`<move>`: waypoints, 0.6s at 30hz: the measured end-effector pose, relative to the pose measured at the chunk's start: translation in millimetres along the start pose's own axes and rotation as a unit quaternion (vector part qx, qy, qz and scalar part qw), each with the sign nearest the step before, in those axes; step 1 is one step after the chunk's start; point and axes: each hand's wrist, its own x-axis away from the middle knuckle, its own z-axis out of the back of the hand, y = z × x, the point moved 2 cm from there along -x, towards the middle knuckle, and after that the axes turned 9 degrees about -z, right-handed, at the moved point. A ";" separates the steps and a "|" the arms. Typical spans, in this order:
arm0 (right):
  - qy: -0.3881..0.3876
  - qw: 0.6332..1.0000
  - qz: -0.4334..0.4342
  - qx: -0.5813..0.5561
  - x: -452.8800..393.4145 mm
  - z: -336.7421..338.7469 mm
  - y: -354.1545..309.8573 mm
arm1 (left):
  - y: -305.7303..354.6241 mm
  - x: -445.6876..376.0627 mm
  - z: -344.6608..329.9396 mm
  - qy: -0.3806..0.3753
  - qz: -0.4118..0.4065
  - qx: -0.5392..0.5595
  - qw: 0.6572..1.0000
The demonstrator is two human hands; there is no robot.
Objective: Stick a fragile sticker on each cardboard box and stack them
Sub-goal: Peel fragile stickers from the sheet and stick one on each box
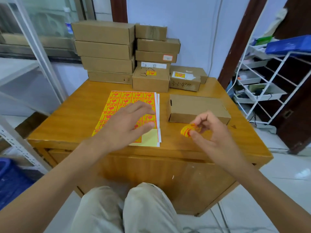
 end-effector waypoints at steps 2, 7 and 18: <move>-0.009 1.000 -0.001 -0.019 -10.8 6.1 2.9 | 29.0 -22.9 -3.7 0.042 -0.015 0.033 0.998; -0.058 0.995 -0.009 -0.082 -32.7 16.1 11.9 | 66.4 -78.9 -26.9 0.091 0.029 0.201 0.975; 0.011 0.982 -0.095 -0.163 -81.4 60.9 53.3 | 66.6 -142.2 -44.4 0.163 0.062 0.315 0.933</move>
